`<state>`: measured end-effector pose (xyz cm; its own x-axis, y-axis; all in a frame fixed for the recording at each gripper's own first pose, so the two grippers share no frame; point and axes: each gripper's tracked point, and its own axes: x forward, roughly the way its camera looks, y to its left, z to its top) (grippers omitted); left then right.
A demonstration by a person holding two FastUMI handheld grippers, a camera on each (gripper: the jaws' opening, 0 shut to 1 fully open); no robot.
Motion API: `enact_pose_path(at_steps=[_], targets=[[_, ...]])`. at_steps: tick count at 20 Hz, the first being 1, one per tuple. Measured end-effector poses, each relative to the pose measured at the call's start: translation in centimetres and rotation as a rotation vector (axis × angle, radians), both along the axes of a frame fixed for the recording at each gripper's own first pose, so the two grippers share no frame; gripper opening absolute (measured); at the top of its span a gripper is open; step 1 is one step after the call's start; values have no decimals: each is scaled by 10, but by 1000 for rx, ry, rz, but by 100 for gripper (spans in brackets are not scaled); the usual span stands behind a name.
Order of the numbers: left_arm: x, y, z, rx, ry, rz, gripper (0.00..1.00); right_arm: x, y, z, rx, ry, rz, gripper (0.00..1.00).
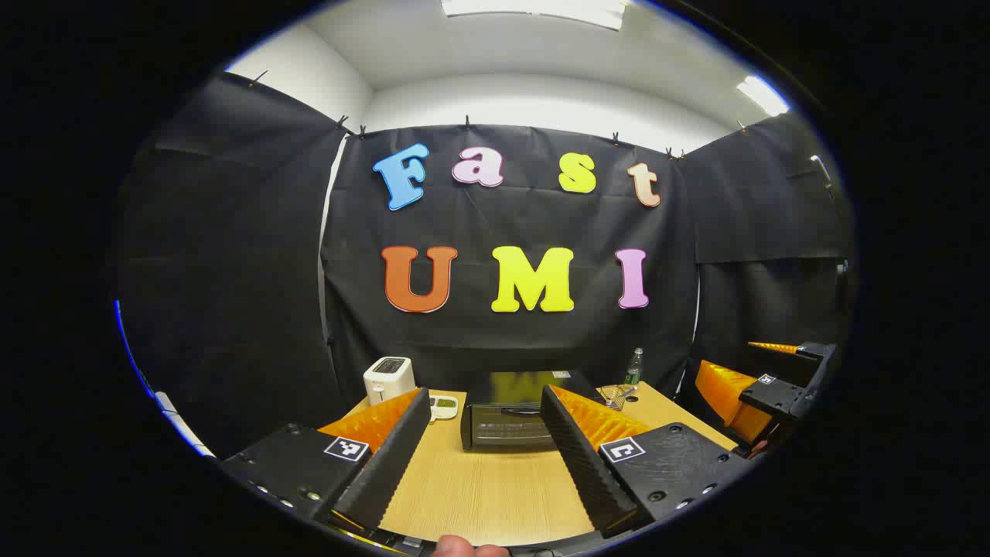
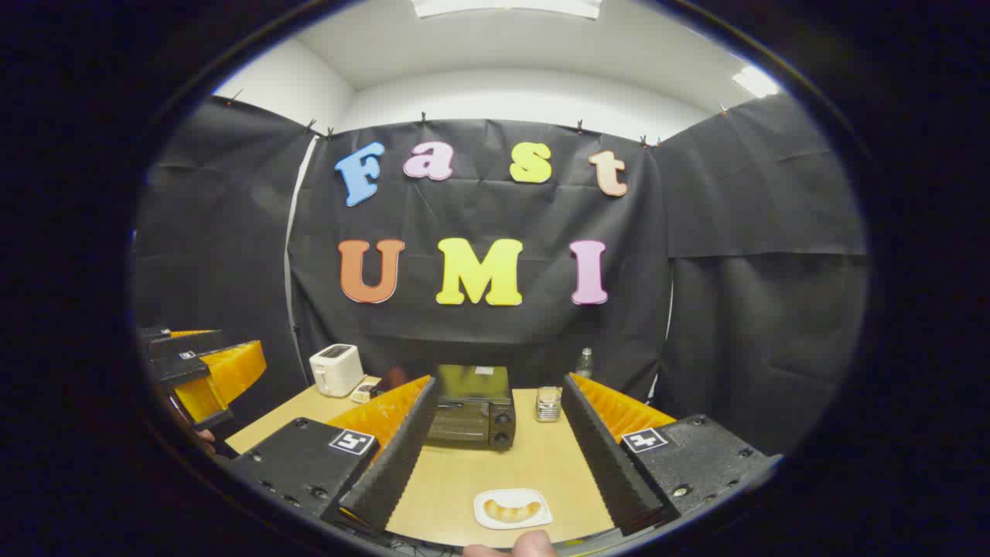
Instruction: Open the electric oven with the left hand, put the food in, and close the electric oven.
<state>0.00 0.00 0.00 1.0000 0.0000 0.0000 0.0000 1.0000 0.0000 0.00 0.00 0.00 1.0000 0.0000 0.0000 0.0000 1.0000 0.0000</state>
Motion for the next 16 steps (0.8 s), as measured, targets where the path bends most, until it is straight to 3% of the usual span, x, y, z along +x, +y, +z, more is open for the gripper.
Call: enact_pose_path(at_steps=[16], targets=[[2, -2, -12, -16, 29, -23, 93, -9, -12, -3, 15, 17, -43, 100]])
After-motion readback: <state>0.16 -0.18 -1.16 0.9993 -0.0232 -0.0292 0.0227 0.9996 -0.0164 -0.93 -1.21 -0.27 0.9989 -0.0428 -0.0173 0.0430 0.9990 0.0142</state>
